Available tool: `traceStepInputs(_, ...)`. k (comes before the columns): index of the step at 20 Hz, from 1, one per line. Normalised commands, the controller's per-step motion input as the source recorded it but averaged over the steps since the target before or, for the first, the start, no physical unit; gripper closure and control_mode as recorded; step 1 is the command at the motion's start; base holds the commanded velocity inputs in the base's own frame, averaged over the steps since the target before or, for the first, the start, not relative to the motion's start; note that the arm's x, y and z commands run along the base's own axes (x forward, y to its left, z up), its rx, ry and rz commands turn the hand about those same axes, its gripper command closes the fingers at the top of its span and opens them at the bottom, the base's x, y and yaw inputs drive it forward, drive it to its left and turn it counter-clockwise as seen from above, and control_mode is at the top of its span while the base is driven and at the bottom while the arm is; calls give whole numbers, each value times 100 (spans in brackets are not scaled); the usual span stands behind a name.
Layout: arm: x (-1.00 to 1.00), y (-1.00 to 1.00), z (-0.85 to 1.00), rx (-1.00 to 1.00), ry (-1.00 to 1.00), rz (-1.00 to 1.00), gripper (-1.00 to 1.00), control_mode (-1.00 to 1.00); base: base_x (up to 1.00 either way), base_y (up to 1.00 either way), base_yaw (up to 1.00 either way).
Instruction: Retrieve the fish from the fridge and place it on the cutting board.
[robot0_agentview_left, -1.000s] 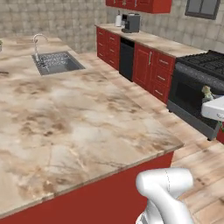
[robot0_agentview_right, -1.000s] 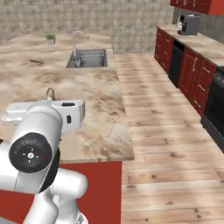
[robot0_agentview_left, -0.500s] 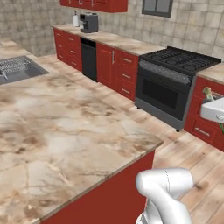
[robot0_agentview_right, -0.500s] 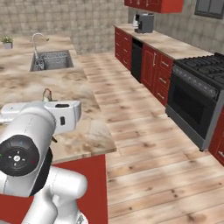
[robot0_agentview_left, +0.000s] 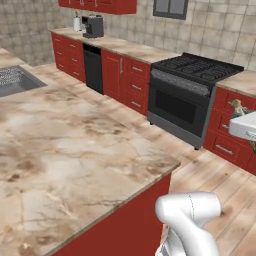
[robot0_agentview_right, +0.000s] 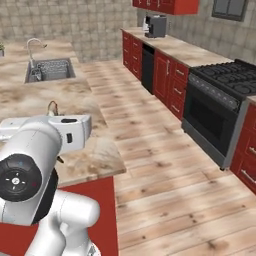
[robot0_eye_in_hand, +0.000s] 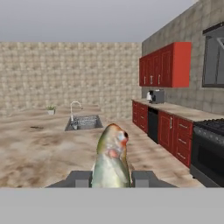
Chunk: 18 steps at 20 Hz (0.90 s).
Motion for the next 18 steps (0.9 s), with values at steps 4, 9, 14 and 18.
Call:
traceStepInputs(4, 0, 0, 0, 0, 0, 0, 100, 100, 74, -92, 0)
traceStepInputs(9, 0, 0, 0, 0, 0, 0, 100, 100, 100, -76, 0)
traceStepInputs(14, 0, 0, 0, 0, 0, 0, 100, 100, 100, -74, 0)
traceStepInputs(18, 0, 0, 0, 0, 0, 0, 100, 100, 100, -84, 0)
